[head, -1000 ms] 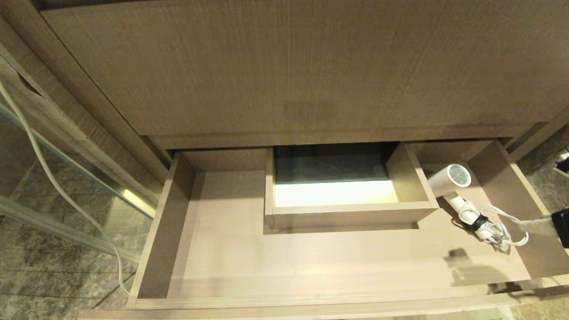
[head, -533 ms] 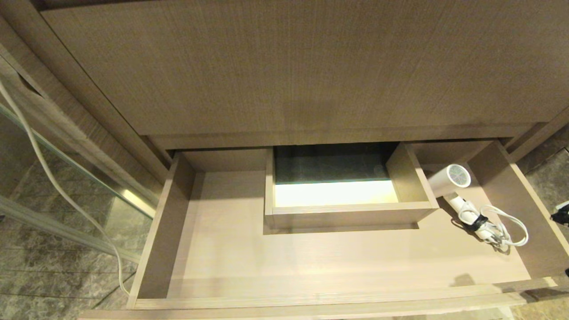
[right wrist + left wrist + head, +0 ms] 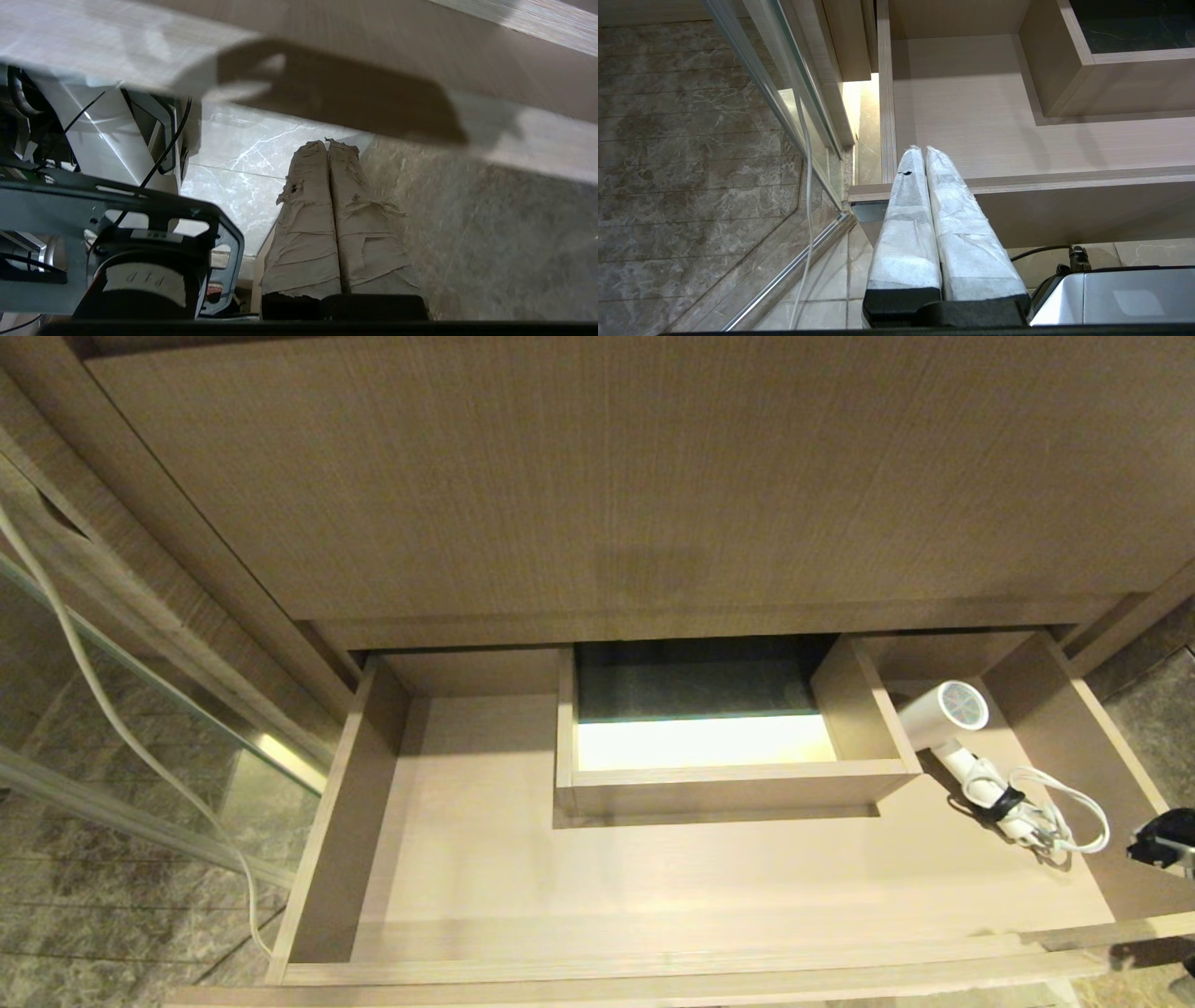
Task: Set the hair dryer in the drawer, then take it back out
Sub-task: Close the drawer
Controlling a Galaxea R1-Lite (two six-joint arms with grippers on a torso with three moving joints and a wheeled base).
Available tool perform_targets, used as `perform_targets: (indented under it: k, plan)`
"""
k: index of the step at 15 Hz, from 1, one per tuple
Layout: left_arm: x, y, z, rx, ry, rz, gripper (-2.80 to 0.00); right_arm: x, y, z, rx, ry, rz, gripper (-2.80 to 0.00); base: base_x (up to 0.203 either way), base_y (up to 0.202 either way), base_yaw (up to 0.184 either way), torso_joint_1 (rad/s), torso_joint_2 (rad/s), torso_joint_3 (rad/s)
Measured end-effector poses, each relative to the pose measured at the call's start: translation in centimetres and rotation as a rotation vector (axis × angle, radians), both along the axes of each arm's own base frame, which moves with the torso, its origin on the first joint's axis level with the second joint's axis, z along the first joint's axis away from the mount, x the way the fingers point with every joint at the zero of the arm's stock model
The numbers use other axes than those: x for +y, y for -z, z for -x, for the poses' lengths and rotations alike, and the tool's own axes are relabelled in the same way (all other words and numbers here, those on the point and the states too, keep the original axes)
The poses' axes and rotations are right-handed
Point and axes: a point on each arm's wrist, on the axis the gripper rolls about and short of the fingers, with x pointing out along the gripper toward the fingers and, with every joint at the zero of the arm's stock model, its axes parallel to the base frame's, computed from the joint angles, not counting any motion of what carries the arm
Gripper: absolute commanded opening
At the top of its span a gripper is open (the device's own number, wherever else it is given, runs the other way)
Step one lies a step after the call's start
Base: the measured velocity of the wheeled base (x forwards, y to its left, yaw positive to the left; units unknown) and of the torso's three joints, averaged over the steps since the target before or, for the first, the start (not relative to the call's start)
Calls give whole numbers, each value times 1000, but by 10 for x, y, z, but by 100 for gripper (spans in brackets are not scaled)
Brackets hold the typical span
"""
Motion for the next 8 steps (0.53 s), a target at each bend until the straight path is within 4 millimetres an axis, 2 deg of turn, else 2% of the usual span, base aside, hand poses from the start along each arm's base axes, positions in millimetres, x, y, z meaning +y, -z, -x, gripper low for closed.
perform_targets:
  k: [4,8]
  plan:
    - [0,0,0,0,0,0,-280,-11,9,-22,-90,13,34,-280,0,0,0,0,0,0]
    - [0,0,0,0,0,0,-280,-19,-5,-48,-353,99,5,-280,0,0,0,0,0,0]
